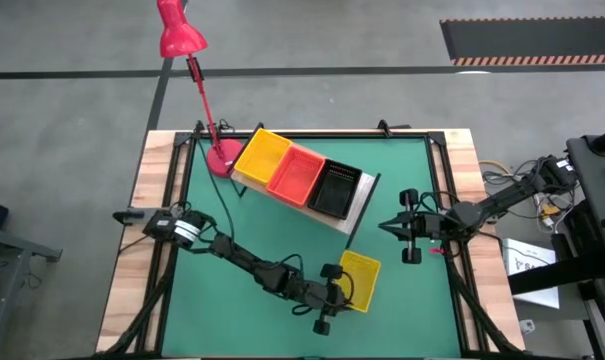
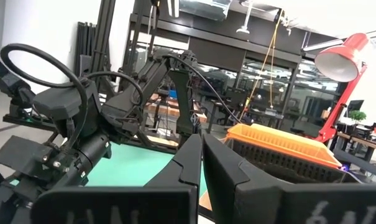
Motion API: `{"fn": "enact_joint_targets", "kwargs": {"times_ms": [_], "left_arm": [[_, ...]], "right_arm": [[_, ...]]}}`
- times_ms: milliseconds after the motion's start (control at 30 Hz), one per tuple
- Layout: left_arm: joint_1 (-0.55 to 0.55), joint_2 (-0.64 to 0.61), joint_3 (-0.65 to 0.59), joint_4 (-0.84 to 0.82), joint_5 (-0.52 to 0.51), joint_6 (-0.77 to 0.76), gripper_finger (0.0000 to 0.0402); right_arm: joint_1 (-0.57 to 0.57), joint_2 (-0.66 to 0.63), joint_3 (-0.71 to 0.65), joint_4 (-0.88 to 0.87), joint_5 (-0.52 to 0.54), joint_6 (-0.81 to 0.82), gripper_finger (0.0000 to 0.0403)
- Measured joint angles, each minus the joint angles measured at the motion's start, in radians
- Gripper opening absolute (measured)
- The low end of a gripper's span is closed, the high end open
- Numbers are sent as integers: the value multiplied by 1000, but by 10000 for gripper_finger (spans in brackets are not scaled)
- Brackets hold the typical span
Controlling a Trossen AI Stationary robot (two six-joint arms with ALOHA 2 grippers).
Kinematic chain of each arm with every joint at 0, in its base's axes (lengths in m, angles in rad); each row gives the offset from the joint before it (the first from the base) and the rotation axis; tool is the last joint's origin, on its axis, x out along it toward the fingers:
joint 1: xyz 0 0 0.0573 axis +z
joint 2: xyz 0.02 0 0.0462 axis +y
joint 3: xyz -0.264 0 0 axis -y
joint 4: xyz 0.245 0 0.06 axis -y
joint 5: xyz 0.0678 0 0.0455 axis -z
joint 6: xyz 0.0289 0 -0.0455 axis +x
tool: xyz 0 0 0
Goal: Stack baskets on shelf by color
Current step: Stack the yellow bin on top of the other yellow bins on the shelf
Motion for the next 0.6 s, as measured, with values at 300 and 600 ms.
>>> {"fn": "enact_joint_targets", "kwargs": {"times_ms": [300, 600], "left_arm": [[-1, -3, 0, 1, 46, 1, 5], [-34, -123, -1, -158, 46, 119, 3]], "right_arm": [[0, 0, 0, -9, 2, 2, 9], [0, 0, 0, -16, -6, 1, 9]]}}
